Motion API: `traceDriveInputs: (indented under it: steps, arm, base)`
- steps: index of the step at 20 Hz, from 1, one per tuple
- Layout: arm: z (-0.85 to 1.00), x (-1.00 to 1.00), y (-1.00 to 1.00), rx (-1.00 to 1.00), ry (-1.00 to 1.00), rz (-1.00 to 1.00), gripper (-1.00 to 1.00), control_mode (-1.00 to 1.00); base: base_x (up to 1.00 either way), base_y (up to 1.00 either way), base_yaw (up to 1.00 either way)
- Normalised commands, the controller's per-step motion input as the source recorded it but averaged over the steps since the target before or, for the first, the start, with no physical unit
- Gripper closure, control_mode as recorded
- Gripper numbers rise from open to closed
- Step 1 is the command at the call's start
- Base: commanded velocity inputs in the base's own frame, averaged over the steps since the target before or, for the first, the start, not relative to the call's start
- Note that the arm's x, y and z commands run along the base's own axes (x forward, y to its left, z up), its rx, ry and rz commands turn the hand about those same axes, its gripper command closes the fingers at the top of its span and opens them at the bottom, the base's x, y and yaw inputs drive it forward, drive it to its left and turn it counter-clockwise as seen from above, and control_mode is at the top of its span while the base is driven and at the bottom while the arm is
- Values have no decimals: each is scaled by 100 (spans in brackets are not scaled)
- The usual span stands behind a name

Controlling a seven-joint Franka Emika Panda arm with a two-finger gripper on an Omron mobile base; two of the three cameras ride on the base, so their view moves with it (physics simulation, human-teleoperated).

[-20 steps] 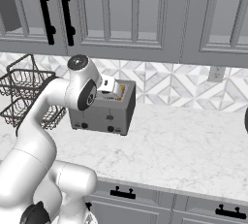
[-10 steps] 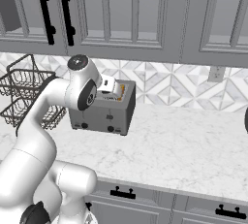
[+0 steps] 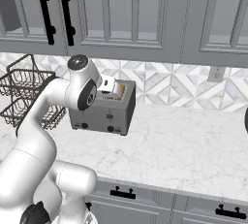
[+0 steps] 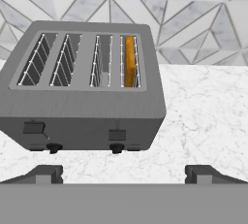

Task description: Start the toaster. Once the lever pops up, take the bread to the plate on the dining counter.

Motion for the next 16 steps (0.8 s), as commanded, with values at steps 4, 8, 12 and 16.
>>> traceDriveInputs:
  steps: [4,8,12,16]
  arm:
    - [0,0,0,0,0,0,-100,-100]
    - [0,0,0,0,0,0,-100,-100]
    - [0,0,0,0,0,0,-100,-100]
    - [0,0,0,0,0,0,-100,-100]
  base:
    - [0,0,0]
    - [0,0,0]
    - [0,0,0]
    - [0,0,0]
